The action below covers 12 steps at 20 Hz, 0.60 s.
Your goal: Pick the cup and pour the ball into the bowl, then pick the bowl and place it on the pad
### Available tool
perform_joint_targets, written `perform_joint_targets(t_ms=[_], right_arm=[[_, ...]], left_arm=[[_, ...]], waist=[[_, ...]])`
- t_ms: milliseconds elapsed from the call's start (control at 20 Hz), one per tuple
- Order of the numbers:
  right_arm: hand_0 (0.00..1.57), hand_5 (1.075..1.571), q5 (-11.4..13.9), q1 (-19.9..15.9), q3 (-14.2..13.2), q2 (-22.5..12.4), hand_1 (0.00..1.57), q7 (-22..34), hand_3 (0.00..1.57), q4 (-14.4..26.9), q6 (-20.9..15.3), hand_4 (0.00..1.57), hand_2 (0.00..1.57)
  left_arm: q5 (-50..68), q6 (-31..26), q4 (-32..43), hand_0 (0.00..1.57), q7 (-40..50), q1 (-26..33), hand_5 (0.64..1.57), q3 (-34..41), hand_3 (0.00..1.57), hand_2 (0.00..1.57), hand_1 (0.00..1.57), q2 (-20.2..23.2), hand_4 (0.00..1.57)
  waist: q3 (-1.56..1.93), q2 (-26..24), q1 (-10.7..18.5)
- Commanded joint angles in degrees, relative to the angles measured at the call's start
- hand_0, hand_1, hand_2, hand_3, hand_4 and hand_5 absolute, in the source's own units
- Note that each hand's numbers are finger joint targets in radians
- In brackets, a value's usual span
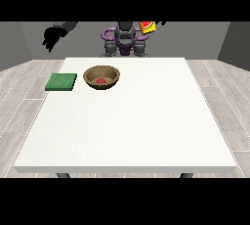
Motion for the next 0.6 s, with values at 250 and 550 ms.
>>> perform_joint_targets(t_ms=[250,550], right_arm=[[0.00,1.566,1.77,2.15,0.52,6.55,0.00,-3.90,0.00,0.64,-6.33,0.72,0.00],[0.00,1.567,1.38,-0.83,-0.87,9.63,0.00,-14.14,0.00,7.16,-6.66,0.74,0.00]], left_arm=[[32.34,-19.74,-6.43,0.00,-10.99,2.36,1.566,22.36,0.00,0.00,0.00,8.26,1.06],[39.94,-30.45,-7.32,0.00,-11.13,0.47,1.555,26.87,0.00,0.00,0.00,15.13,1.05]], waist=[[0.53,5.55,5.90],[0.78,12.79,9.09]])
